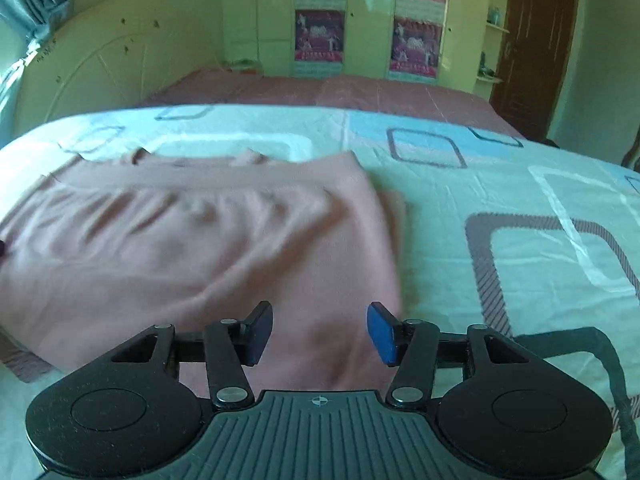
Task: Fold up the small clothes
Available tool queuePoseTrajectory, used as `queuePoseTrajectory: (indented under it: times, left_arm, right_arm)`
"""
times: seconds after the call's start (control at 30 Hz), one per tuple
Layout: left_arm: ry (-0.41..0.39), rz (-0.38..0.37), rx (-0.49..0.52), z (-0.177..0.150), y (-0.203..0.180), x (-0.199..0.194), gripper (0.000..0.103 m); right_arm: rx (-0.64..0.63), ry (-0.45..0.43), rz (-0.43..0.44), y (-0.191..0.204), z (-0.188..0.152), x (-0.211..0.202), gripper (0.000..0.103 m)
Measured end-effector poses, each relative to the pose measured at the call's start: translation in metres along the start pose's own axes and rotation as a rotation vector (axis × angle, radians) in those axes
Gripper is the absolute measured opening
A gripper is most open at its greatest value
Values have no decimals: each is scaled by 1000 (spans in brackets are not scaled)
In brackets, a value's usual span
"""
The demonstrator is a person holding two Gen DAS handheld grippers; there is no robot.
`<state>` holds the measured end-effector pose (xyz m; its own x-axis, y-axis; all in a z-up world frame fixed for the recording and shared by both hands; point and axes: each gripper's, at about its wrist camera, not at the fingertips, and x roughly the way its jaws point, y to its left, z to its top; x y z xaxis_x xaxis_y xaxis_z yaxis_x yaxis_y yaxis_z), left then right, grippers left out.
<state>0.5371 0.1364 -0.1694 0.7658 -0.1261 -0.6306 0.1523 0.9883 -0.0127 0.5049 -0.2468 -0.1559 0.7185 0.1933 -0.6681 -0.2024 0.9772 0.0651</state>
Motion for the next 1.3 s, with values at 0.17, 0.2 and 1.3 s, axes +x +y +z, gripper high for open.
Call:
queuePoseTrajectory:
  times: [0.17,0.2,1.3]
  left_arm:
    - [21,-91,47,-3,-70,2,69]
    - [41,-90,53,-6,-81,6,68]
    - [81,78,-20,-47,1,-24,67]
  right_arm:
    - [-122,7,175,86,-1,3,53]
    - [-130,21,188,97,-2,6,53]
    - [118,135,-81,-47,-54,-16,34]
